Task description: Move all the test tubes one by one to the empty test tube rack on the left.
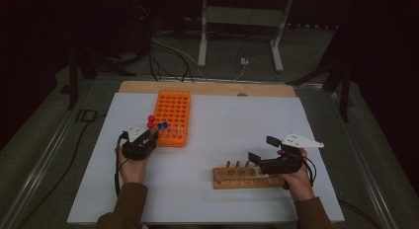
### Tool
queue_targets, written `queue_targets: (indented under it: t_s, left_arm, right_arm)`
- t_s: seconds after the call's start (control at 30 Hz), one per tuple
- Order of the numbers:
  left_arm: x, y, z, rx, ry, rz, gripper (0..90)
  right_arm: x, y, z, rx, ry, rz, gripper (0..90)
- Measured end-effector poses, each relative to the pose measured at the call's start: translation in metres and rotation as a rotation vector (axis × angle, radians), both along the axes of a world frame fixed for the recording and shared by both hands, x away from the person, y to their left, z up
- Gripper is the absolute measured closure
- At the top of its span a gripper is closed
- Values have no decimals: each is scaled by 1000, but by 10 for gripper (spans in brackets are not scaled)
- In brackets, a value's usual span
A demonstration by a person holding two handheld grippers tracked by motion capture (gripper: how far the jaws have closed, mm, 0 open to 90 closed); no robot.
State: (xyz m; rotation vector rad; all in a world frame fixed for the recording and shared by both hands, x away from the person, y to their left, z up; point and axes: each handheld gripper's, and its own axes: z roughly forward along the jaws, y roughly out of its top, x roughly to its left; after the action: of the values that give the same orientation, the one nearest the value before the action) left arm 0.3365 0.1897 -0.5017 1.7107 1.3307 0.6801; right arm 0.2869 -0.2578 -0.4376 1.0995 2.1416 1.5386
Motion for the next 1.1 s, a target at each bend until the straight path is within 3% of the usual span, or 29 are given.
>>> queue_targets:
  t_s: [0.2, 0.5, 0.6, 0.7, 0.83, 0.97, 1.1]
  left_arm:
    - [-7, 8, 8, -26, -12, -18, 555]
    - [-33, 7, 45, -91, -114, -116, 301]
    - [-41, 8, 50, -105, -123, -136, 186]
    - [-51, 12, 54, -130, -138, -147, 130]
    - [-63, 12, 55, -112, -157, -151, 23]
    - [-73, 13, 55, -108, -182, -148, 10]
    - [-80, 14, 53, -114, -200, -146, 8]
  right_arm:
    - [-1, -10, 0, 6, 0, -25, 3]
    - [-4, -18, -1, 6, -6, -47, 4]
    - [-5, -19, -2, 4, -8, -53, 3]
    - [-7, -20, -2, 7, -20, -59, 4]
    - [-12, -20, -4, -44, -66, -86, 3]
    - [-16, -20, -6, -74, -104, -100, 3]
    - [-18, -21, -6, -72, -128, -108, 3]
